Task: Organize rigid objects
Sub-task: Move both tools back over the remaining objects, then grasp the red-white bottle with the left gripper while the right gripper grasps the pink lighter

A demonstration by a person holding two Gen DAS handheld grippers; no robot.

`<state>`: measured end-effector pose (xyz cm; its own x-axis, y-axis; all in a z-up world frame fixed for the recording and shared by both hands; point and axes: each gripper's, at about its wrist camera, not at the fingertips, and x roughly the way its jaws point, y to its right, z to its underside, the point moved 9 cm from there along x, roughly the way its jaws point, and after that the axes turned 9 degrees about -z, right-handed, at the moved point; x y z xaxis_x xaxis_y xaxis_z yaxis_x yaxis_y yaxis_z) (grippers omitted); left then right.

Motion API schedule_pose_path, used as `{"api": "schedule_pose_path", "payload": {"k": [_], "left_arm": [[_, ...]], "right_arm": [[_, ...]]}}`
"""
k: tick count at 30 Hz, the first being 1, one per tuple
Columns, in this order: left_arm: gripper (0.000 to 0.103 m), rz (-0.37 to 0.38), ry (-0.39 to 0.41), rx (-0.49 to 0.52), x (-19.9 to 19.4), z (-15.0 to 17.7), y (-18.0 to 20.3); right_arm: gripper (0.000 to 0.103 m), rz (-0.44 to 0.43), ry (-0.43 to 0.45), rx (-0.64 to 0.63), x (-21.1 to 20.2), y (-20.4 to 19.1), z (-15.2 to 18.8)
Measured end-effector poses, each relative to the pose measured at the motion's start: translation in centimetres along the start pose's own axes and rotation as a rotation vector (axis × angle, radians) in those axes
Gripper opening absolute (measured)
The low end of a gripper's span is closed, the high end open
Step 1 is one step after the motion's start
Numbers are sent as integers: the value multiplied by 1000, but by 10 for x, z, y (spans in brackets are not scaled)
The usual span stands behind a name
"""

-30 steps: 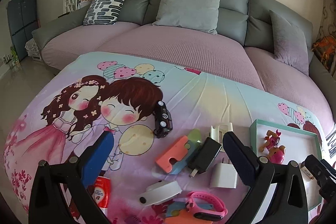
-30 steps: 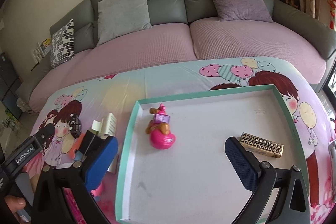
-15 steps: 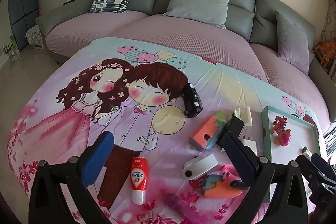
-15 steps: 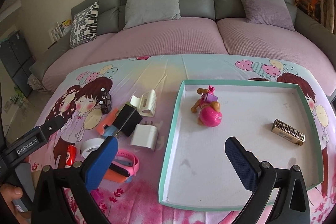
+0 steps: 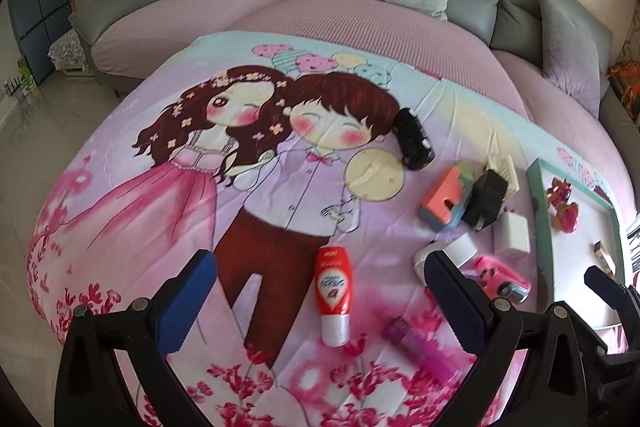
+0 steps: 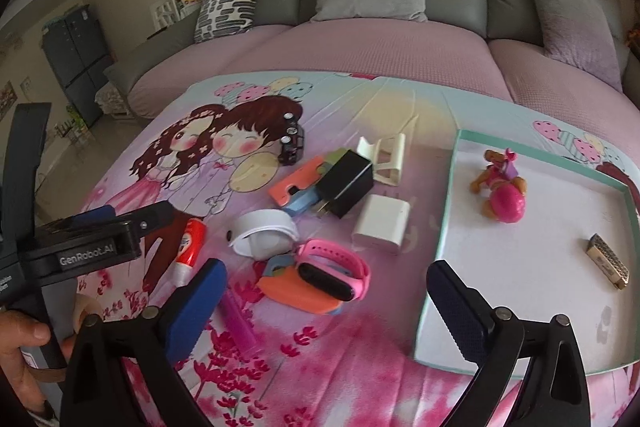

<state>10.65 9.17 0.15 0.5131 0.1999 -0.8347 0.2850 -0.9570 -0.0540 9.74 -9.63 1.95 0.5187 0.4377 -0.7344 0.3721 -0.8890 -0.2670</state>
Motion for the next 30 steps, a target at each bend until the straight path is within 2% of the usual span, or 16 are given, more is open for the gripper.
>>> {"api": "schedule_pose_path", "payload": {"k": [7, 9, 14, 19, 21, 26, 30], "left_arm": [[103, 20, -80, -15, 20, 21, -12], [103, 32, -92, -13, 24, 25, -12], [103, 44, -116, -13, 35, 32, -10], [102, 55, -120, -4, 43, 34, -8], [102, 59, -119, 5, 44, 35, -5], [98, 71, -126, 25, 51, 37, 2], [96, 73, -121, 47, 55, 36, 9]], "right_arm": [[93, -39, -102, -85, 29, -36, 24], [87, -44, -130, -94, 37, -40, 30], [82, -51, -186, -105, 50, -44, 43], [74, -76, -217, -113, 61, -50, 51], [65, -80, -230, -122, 66, -54, 54], [62, -76, -258, -140, 81, -61, 60], [60, -63, -246, -149, 83, -63, 58]]}}
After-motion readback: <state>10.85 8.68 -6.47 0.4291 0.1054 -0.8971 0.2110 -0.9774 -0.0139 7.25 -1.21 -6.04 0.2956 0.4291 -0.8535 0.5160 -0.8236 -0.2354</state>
